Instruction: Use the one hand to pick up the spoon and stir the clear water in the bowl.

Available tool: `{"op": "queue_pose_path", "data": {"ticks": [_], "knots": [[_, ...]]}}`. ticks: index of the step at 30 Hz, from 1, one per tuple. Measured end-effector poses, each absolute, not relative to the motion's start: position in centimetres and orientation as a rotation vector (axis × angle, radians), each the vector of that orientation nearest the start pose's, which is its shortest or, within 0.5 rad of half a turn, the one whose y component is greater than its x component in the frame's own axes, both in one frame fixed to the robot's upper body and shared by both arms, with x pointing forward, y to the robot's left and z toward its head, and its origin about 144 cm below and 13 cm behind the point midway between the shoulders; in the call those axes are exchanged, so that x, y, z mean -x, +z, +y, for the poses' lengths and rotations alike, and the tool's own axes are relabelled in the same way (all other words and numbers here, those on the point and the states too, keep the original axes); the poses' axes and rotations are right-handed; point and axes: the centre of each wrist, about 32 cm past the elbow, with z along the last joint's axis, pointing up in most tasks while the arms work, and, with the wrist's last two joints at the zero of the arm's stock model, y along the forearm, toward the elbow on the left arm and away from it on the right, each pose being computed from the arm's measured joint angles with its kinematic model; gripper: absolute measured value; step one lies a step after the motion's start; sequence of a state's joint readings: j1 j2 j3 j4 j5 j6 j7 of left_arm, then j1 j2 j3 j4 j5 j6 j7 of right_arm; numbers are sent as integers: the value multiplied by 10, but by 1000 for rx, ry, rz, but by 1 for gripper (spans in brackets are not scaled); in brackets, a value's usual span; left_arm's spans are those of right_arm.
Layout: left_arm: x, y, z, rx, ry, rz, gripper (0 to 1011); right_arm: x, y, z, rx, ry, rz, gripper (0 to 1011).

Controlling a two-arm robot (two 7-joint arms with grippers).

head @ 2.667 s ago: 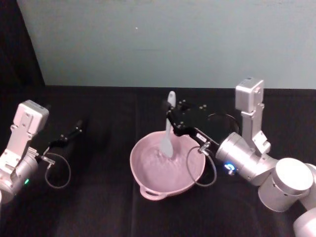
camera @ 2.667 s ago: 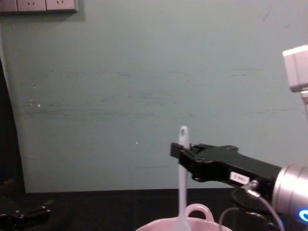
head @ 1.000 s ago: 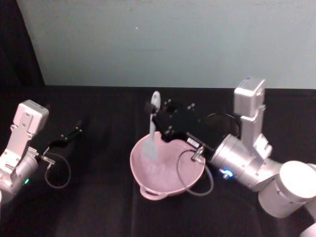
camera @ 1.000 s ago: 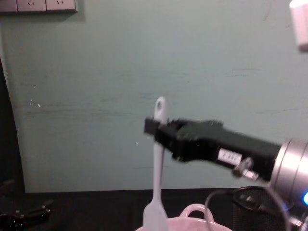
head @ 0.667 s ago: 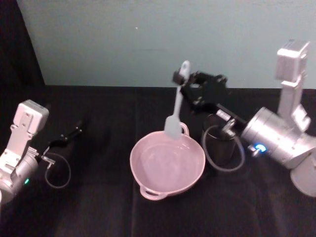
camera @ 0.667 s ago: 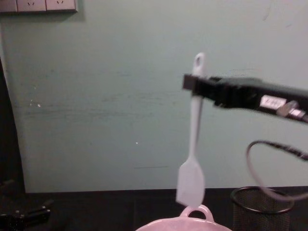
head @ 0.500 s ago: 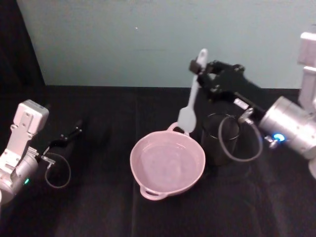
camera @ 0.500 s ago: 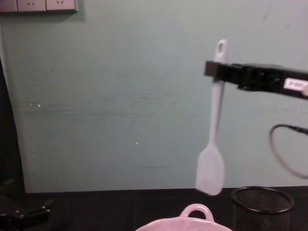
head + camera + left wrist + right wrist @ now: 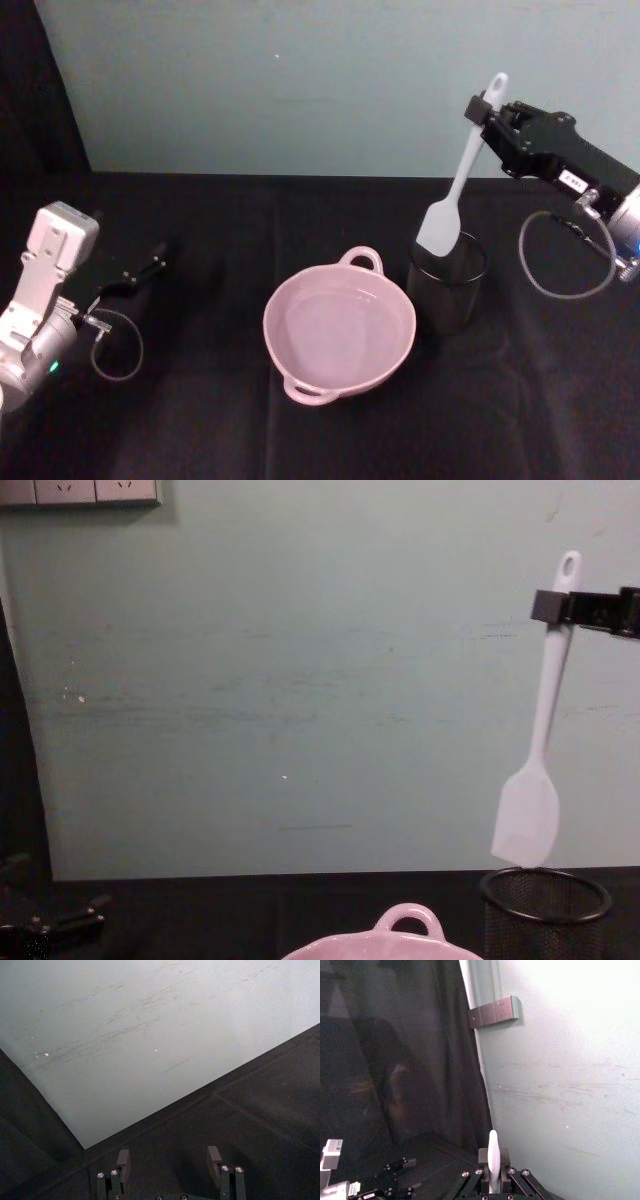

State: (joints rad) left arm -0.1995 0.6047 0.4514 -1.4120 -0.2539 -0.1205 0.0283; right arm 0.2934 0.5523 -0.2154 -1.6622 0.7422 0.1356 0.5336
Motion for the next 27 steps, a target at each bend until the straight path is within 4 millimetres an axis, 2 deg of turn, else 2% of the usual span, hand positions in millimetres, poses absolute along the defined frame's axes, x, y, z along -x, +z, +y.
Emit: {"op": "queue_pose_path", "data": {"ticks": [8,11,27], "knots": [[-489,1140,310,-304,1248,-285,1005,-527,1272,-328,-161,-768,23,124],[-489,1140,310,-304,1248,-285,1005,-535,1264,-333,-146,-766,44,125],[-489,1140,310,-305,1248,-285,1005,-548,1223,-331,-136,-761,127,125]]}}
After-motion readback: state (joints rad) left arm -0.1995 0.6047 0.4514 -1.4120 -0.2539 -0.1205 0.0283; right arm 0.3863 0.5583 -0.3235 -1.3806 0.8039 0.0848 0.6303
